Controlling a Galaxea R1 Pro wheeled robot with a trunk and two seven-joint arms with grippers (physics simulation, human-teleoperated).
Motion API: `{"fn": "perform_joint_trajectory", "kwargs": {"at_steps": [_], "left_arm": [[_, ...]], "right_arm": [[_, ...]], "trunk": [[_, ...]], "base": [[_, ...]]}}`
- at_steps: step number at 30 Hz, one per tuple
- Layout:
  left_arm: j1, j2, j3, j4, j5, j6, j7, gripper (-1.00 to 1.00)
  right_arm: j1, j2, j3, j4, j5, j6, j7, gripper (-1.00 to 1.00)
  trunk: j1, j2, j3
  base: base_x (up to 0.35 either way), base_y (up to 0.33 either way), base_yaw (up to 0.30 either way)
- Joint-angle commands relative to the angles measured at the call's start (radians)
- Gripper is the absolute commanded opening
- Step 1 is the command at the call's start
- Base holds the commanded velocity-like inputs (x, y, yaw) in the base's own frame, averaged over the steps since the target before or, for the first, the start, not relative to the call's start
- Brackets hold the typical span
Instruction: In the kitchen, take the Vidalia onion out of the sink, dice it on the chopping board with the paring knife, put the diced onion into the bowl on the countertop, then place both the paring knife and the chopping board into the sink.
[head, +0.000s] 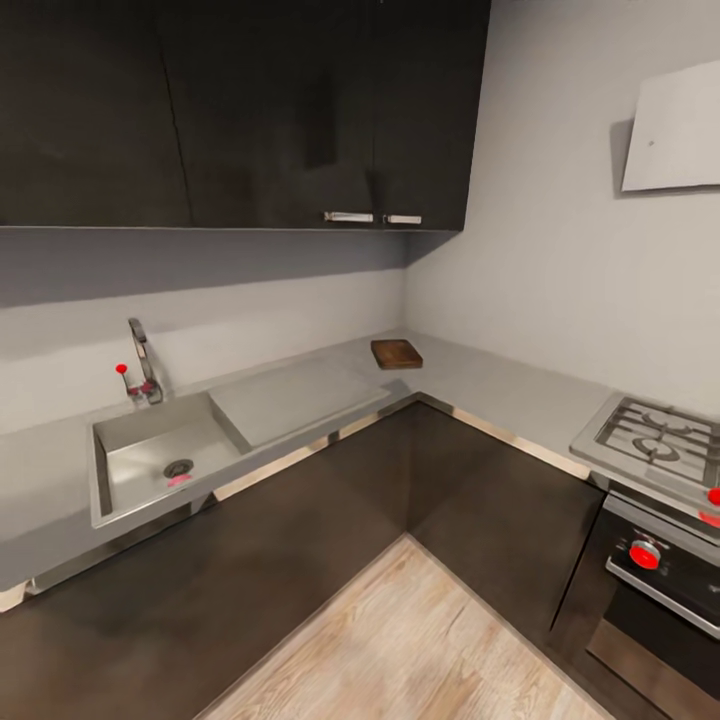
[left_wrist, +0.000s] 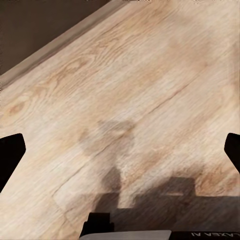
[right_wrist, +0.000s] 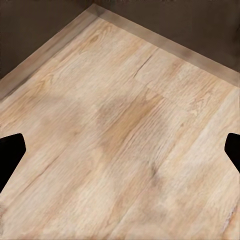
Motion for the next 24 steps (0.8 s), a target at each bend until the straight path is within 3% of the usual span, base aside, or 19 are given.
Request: {"fn": "perform_joint_trajectory", "kwargs": {"at_steps": [1, 24], "left_arm": [[0.000, 0.000, 0.000, -0.001, 0.003, -0.002, 0.000, 1.00], [0.000, 0.000, 0.001, -0.001, 0.003, -0.002, 0.000, 1.00]], "right_arm": [[0.000, 0.000, 0.000, 0.000, -0.004, -0.003, -0.001, 1.00], [0.000, 0.000, 0.000, 0.000, -0.004, -0.003, -0.001, 1.00]], "trunk": [[-0.004, 0.007, 0.002], [-0.092, 0.168, 0.074]], "base": [[0.000, 0.000, 0.000], [0.000, 0.000, 0.000]]}}
